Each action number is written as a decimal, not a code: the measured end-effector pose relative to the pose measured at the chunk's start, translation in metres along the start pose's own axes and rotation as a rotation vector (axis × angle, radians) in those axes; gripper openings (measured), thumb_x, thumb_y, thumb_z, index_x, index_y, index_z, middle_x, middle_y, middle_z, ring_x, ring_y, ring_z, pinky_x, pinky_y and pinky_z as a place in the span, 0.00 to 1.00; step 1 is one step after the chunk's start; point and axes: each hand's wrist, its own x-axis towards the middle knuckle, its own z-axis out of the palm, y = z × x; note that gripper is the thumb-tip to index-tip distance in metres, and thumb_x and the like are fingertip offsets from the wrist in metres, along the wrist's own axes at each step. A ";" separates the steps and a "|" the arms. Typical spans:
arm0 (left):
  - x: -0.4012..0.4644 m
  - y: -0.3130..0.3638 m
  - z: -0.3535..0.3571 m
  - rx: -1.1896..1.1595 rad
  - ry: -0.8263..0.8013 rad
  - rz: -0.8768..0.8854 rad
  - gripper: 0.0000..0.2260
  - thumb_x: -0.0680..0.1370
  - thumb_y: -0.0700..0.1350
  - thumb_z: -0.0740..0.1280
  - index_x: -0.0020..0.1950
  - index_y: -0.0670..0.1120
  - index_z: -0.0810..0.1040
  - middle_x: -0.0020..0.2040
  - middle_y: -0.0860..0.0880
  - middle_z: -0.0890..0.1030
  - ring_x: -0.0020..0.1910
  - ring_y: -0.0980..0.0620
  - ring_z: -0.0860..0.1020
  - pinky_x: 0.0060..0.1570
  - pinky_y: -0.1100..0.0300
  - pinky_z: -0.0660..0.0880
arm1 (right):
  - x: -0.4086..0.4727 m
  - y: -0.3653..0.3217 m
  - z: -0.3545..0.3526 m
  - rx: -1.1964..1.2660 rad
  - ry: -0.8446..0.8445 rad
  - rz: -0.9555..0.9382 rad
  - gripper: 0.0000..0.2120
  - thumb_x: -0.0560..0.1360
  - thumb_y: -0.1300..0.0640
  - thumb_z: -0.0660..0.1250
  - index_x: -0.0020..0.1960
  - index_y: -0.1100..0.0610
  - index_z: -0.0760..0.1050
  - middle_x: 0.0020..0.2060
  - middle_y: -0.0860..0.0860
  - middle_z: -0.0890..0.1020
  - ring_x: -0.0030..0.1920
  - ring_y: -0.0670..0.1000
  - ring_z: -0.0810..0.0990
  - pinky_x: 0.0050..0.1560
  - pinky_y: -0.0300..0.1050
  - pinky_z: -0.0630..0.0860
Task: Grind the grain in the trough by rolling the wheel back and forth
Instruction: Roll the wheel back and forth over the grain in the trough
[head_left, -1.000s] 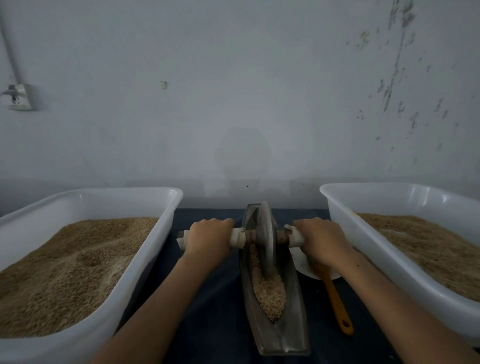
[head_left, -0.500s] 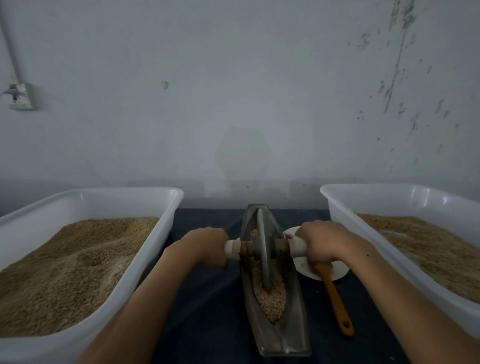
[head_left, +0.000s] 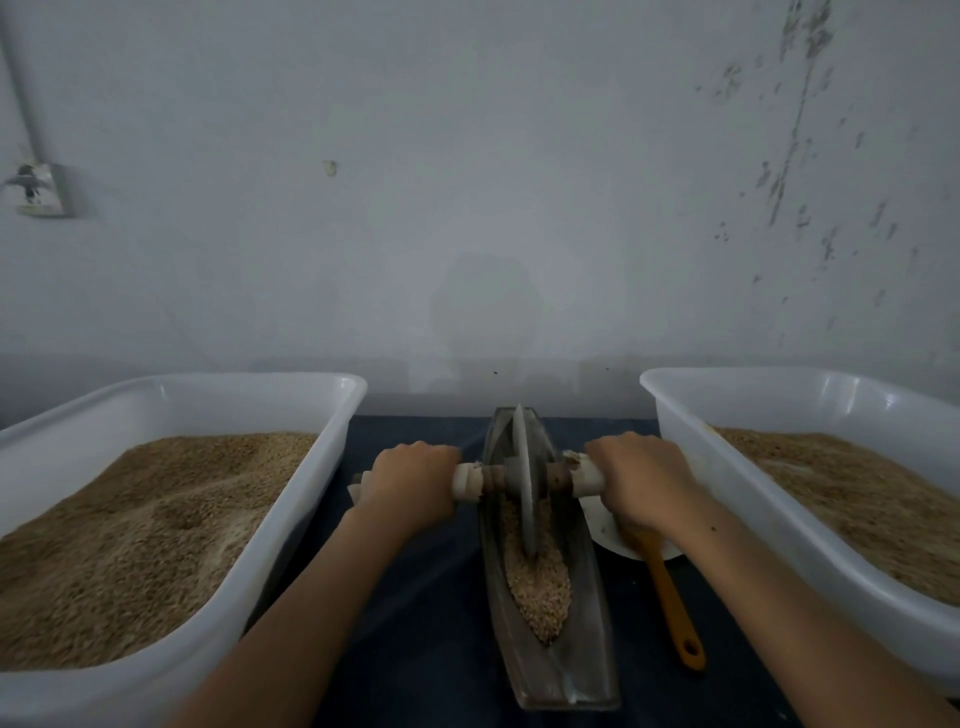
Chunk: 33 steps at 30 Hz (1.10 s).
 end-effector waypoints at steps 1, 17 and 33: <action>0.000 0.000 -0.002 0.004 -0.039 0.003 0.06 0.75 0.48 0.66 0.48 0.52 0.71 0.47 0.52 0.78 0.41 0.55 0.72 0.42 0.60 0.67 | -0.001 0.001 -0.003 -0.001 -0.046 -0.011 0.06 0.74 0.58 0.65 0.48 0.49 0.71 0.48 0.50 0.79 0.46 0.51 0.76 0.46 0.44 0.71; -0.001 0.009 -0.018 0.037 -0.203 -0.060 0.11 0.73 0.48 0.69 0.54 0.49 0.75 0.48 0.50 0.78 0.43 0.52 0.74 0.43 0.58 0.68 | -0.002 0.009 -0.013 0.108 -0.292 -0.024 0.09 0.73 0.58 0.68 0.53 0.50 0.74 0.41 0.47 0.77 0.43 0.48 0.77 0.44 0.42 0.72; 0.001 0.003 -0.013 0.019 -0.179 -0.017 0.11 0.74 0.47 0.68 0.55 0.49 0.74 0.51 0.49 0.79 0.49 0.51 0.77 0.47 0.57 0.72 | -0.004 0.008 -0.018 0.078 -0.313 -0.029 0.11 0.73 0.59 0.68 0.55 0.52 0.74 0.49 0.51 0.80 0.47 0.50 0.79 0.49 0.44 0.75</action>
